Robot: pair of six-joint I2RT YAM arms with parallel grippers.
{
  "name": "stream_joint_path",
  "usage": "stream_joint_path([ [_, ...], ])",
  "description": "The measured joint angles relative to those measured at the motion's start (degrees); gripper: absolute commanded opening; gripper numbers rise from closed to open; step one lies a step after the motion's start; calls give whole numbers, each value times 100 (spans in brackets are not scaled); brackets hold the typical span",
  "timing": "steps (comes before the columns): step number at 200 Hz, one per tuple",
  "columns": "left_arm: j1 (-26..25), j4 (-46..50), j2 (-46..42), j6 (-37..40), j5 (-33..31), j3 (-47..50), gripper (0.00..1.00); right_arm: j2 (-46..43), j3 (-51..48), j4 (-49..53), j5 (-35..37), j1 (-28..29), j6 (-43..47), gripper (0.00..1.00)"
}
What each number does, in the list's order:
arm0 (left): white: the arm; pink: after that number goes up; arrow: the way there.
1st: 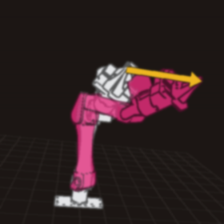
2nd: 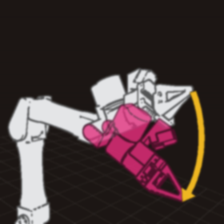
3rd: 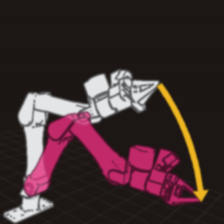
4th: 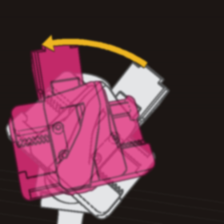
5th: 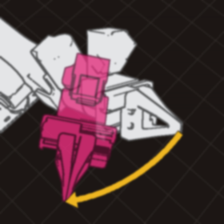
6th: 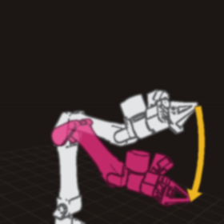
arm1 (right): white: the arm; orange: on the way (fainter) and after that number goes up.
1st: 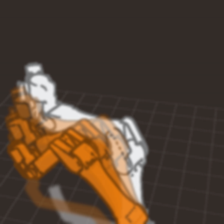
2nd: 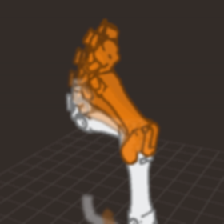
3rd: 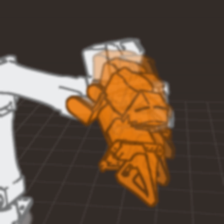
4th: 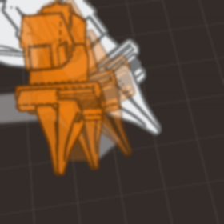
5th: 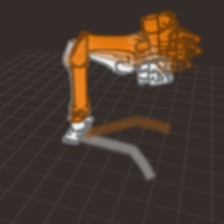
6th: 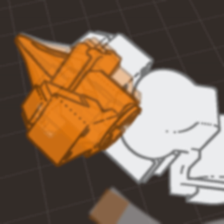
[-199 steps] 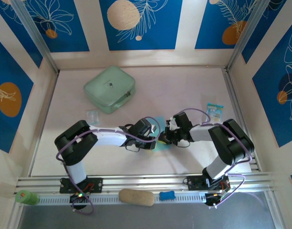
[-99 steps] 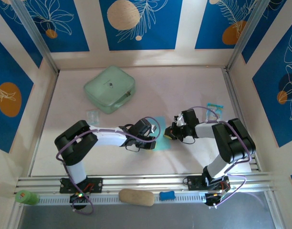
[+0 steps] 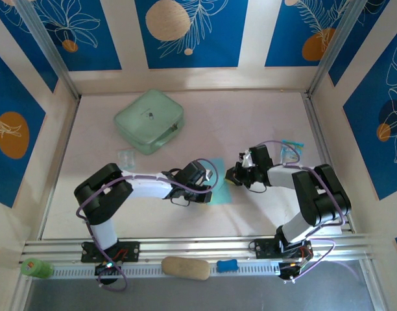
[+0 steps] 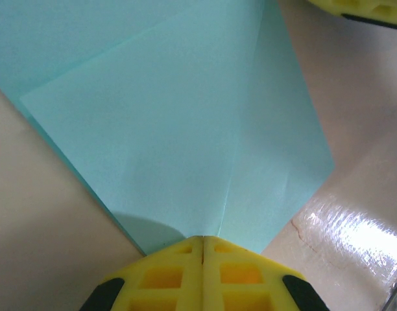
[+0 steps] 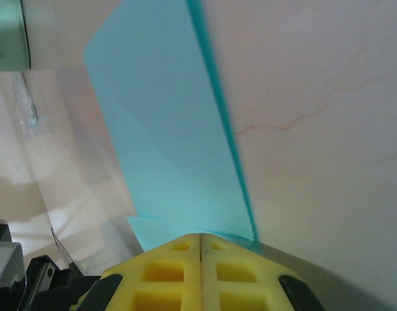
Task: Fold a paper plane with a square sheet of paper (pick it up from the middle)
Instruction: Fold the triangle a second time at the center of the table.
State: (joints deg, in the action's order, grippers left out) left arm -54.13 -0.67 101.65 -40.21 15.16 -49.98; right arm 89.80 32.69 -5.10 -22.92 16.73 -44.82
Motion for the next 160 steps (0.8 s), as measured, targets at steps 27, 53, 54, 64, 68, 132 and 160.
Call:
stream_joint_path([
  [27, 0, 2, 0, 0, 0, 0, 0, 352, 225, 92, 0, 50, 164, 0],
  [53, 2, -4, 0, 0, -2, 0, 0, 595, 299, 127, -245, -227, 271, 0],
  [54, 0, -4, 0, 0, -2, 0, 0, 597, 299, 125, -251, -234, 273, 0],
  [64, 0, 0, 0, 0, -2, 0, 0, 621, 299, 116, -341, -310, 289, 0],
  [68, 0, 2, 0, 0, -2, 0, 0, 629, 299, 107, -369, -337, 289, 0],
  [132, 0, 0, 0, -2, 2, 0, 0, 166, 157, 39, -142, -562, 284, 3],
  [160, 0, 87, -46, -24, 24, -4, 1, -732, -142, 107, -17, -570, 232, 11],
])
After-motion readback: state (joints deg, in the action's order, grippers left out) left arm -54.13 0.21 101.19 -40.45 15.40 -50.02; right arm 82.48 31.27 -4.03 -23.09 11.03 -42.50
